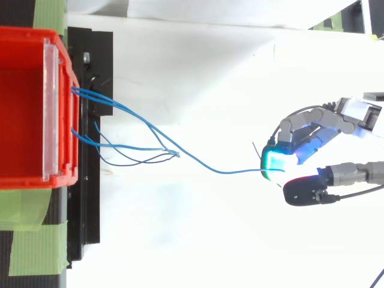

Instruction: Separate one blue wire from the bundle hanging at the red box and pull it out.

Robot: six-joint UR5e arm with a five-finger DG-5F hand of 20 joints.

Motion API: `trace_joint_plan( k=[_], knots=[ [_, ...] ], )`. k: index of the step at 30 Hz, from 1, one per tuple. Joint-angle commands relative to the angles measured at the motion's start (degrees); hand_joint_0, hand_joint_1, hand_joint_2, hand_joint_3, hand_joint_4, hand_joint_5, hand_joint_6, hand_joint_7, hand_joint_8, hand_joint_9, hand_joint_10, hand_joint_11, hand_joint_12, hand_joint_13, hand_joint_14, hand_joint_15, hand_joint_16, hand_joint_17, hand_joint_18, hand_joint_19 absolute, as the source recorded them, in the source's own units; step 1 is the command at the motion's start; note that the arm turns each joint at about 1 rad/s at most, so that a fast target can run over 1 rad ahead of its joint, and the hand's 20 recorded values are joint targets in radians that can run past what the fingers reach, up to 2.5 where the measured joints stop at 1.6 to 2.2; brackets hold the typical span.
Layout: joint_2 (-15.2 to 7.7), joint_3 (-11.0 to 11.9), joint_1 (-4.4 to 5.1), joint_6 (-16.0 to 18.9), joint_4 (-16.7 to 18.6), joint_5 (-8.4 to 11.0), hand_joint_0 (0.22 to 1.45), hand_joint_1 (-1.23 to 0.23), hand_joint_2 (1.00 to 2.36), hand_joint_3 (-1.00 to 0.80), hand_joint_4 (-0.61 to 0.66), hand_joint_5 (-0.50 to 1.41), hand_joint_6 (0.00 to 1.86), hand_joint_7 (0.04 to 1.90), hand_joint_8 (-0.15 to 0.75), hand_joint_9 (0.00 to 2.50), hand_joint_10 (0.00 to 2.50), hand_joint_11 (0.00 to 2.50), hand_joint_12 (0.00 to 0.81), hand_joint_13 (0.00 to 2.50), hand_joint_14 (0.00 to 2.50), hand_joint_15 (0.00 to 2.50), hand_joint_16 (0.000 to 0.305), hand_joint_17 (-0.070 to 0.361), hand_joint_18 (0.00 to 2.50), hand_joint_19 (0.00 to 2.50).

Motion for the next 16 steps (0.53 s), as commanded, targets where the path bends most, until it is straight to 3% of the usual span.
trace_joint_plan(
  k=[1,16],
  knots=[
    [0.0,0.0,0.0,0.0,0.0,-0.02,0.65,-0.63,1.03,-0.18,0.2,-0.18,0.77,1.09,0.344,1.0,0.02,1.08,0.401,0.72,0.02,0.67,0.046,0.105,0.52,0.62],
    [0.0,0.0,0.0,0.0,0.0,-0.02,0.65,-0.63,1.03,-0.18,0.2,-0.18,0.77,1.09,0.343,1.0,0.02,1.08,0.399,0.72,0.02,0.67,0.047,0.105,0.52,0.62]
  ],
)
